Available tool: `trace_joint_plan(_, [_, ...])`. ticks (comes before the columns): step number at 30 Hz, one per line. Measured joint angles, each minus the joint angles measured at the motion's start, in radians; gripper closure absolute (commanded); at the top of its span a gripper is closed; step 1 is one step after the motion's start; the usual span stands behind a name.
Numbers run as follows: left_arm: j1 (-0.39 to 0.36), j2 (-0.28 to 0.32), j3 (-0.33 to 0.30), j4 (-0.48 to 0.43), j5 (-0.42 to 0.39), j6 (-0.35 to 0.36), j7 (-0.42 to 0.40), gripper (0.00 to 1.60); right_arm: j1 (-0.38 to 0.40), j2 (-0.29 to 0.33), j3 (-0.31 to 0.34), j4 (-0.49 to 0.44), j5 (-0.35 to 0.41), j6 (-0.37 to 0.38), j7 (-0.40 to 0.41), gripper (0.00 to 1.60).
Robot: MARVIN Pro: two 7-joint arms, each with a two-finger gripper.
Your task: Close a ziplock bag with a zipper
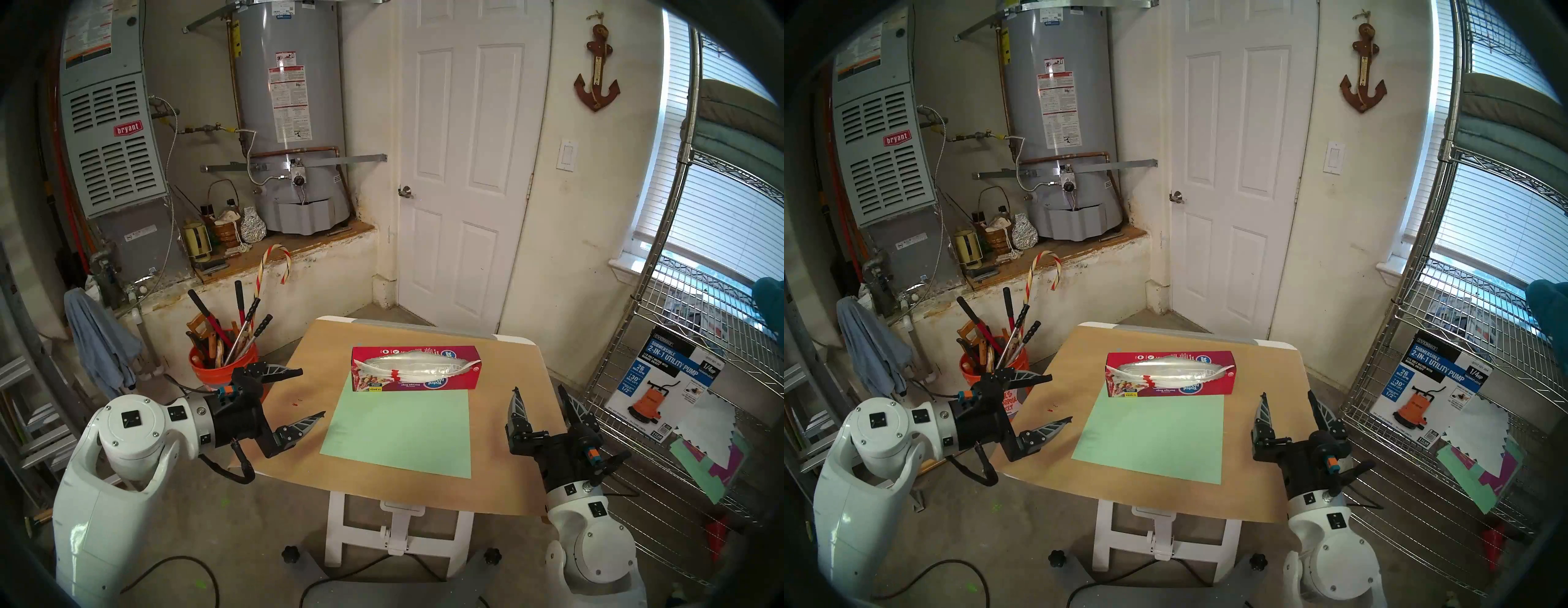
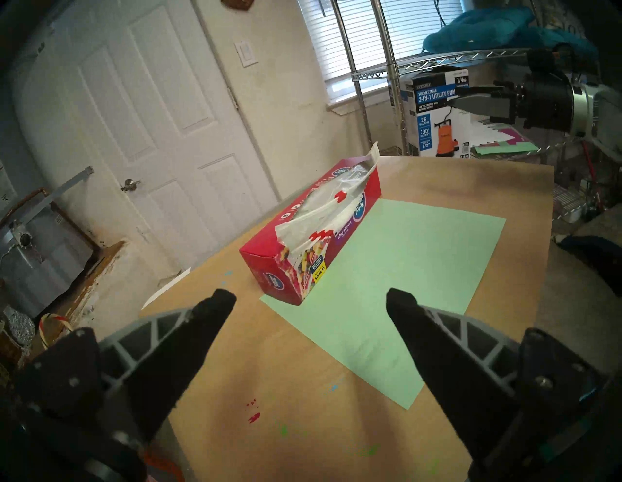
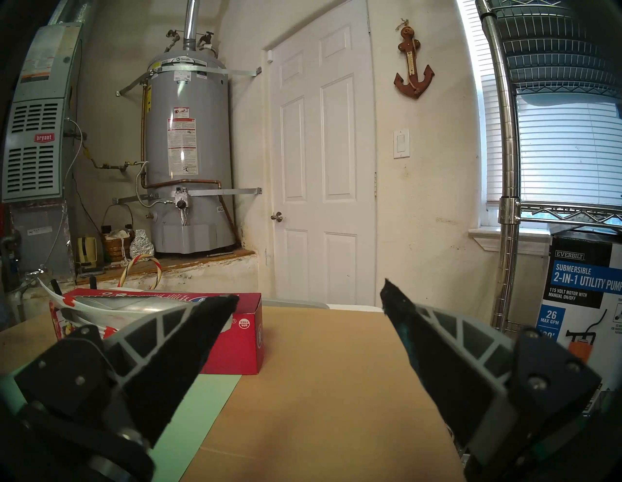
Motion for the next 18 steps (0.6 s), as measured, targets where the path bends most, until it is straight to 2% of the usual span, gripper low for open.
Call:
trace_joint_plan(4, [-0.051,0.035,0.034,0.042,-0.005,-0.006,-0.002,0.0,0.0,0.0,0.0,0.001,0.0,0.0,0.0,0.0])
trace_joint_plan(18, [-0.192,0.081,0.149,0.157,-0.006,-0.028,0.015,0.0,0.0,0.0,0.0,0.003,0.0,0.0,0.0,0.0])
